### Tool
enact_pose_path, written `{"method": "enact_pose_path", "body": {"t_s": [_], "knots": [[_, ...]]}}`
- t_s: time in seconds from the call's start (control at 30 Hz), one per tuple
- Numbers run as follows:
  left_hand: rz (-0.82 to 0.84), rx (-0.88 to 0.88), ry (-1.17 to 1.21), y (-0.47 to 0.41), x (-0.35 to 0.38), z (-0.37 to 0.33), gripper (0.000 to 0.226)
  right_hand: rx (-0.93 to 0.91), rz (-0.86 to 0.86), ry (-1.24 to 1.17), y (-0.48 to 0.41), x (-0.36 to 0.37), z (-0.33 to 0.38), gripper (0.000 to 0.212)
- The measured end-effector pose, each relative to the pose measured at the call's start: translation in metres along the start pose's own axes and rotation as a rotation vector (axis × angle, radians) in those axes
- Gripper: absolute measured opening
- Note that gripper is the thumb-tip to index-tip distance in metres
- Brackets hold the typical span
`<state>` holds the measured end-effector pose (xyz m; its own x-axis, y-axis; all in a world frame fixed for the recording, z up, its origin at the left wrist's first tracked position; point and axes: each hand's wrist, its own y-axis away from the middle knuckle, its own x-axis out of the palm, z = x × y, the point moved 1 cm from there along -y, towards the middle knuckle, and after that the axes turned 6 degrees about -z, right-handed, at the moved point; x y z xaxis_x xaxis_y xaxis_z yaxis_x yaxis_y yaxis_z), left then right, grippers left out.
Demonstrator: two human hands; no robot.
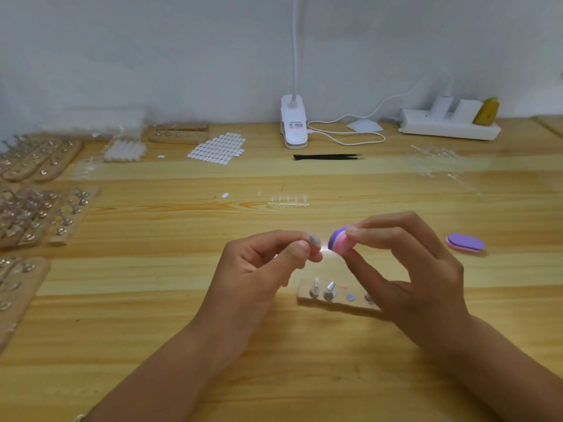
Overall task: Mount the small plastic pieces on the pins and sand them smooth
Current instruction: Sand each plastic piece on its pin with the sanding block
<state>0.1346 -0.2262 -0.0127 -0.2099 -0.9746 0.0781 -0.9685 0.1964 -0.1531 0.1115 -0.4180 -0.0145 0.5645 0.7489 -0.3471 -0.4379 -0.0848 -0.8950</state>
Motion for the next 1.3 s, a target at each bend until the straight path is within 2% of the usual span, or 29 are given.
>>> {"method": "enact_pose_path", "body": {"t_s": [0.13,0.2,0.3,0.43,0.5,0.6,0.67,0.73,0.87,0.93,1.13,1.3], "knots": [[0.025,0.011,0.025,0.001,0.003,-0.001,0.012,-0.118,0.024,-0.035,0.006,0.004,0.01,0.029],[0.012,0.01,0.028,0.001,0.003,-0.002,0.014,-0.107,0.049,-0.005,0.006,0.003,0.007,0.029],[-0.014,0.013,0.024,0.001,0.002,-0.002,0.015,-0.061,0.027,0.052,0.001,-0.001,-0.001,0.017],[0.007,0.021,0.013,0.002,0.004,-0.004,0.015,-0.109,0.015,-0.046,0.005,0.002,0.008,0.025],[0.021,0.03,-0.005,0.003,0.005,-0.006,0.015,-0.117,0.039,-0.007,0.004,0.002,0.007,0.025],[0.028,0.045,-0.082,0.005,0.004,-0.006,0.016,0.125,0.071,0.074,-0.005,-0.004,-0.01,0.028],[0.035,0.043,-0.121,0.005,0.005,-0.004,0.017,0.343,0.076,0.015,-0.009,-0.01,-0.015,0.029],[0.048,0.049,-0.156,0.005,0.006,-0.004,0.018,0.427,0.064,-0.072,-0.01,-0.013,-0.011,0.026],[0.03,0.145,-0.352,0.007,0.008,-0.004,0.017,0.32,0.126,-0.132,-0.005,-0.012,0.001,0.022],[0.013,0.176,-0.451,0.007,0.009,-0.003,0.016,0.326,0.202,-0.182,-0.005,-0.011,0.004,0.023],[0.099,0.19,-0.465,0.005,0.01,0.003,0.016,0.231,0.378,-0.126,-0.006,-0.005,0.004,0.023],[0.159,0.162,-0.467,0.006,0.012,0.003,0.022,0.318,0.425,-0.178,-0.015,-0.011,-0.002,0.024]]}}
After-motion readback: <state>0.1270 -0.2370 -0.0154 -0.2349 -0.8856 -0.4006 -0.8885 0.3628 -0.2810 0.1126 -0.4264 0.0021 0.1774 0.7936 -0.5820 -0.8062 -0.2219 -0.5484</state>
